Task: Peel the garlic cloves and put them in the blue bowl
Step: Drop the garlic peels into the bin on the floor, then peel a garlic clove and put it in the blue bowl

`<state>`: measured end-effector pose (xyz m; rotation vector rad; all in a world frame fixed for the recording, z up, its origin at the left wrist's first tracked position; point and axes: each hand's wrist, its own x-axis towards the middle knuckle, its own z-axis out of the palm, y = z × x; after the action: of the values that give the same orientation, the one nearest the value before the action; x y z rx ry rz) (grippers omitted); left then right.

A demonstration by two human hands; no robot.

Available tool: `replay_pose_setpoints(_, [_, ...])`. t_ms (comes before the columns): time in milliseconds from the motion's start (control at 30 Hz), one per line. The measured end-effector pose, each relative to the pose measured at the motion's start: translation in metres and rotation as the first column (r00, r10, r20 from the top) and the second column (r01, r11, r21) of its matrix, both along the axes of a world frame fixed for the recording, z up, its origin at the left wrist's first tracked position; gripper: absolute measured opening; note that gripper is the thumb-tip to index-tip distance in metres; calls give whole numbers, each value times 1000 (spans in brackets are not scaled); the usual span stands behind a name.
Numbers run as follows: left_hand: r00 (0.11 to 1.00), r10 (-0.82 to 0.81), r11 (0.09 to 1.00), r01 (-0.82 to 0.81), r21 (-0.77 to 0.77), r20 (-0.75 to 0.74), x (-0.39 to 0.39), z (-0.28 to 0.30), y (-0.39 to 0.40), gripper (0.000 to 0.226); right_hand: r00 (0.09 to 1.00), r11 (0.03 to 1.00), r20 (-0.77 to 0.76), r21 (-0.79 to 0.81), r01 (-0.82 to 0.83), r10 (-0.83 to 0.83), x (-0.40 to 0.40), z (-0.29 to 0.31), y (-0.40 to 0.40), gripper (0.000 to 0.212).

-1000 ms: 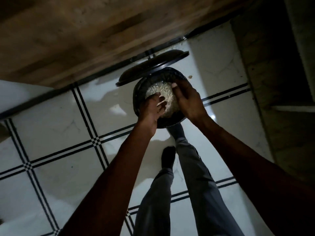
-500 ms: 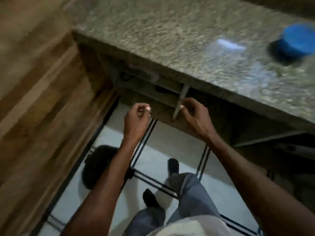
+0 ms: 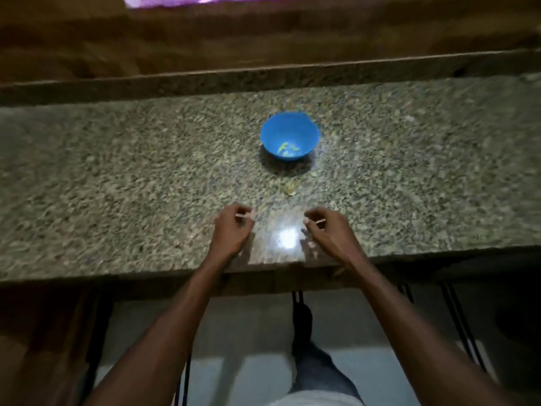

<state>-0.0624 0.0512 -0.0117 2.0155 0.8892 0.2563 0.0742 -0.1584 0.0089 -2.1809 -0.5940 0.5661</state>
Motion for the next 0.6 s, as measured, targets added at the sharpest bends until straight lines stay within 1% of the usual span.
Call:
replay_pose_setpoints(67, [998, 1, 999, 1, 32, -63, 33, -12, 8, 23, 1000, 999, 22, -46, 15, -14, 45, -8, -6, 19])
replay_pose_setpoints(167, [992, 19, 999, -13, 44, -122, 62, -16, 16, 28, 997, 998, 79, -58, 18, -14, 93, -11, 6, 22])
replay_pose_setpoints(267, [991, -9, 999, 14, 39, -133, 80, -10, 19, 27, 978, 998, 204, -60, -35, 47, 131, -18, 38, 28])
replay_pose_setpoints(333, [991, 6, 999, -1, 35, -131, 88, -11, 23, 25, 956, 987, 270, -138, -80, 115, 145, -26, 58, 30])
replay_pose_setpoints(367, [992, 15, 1000, -12, 26, -129, 91, -13, 24, 24, 939, 978, 303, -181, -109, 161, 150, -30, 65, 27])
replay_pose_setpoints(433, [994, 11, 1000, -9, 15, -113, 97, -13, 26, 23, 901, 955, 365, -258, -144, 235, 152, -38, 71, 14])
replay_pose_setpoints(467, [994, 3, 1000, -1, 19, -107, 99, -13, 27, 23, 893, 946, 375, -292, -141, 249, 149, -39, 70, 8])
replay_pose_setpoints(500, [995, -1, 1000, 4, 23, -95, 101, -14, 27, 23, 895, 943, 369, -303, -139, 251, 146, -39, 66, 9])
replay_pose_setpoints(533, [997, -8, 1000, 10, 21, -83, 103, -14, 27, 23, 898, 947, 363, -286, -148, 250, 142, -36, 62, 11])
replay_pose_setpoints(600, [998, -25, 1000, 25, -1, -50, 107, -12, 25, 24, 944, 976, 282, -180, -123, 171, 137, -22, 53, 13])
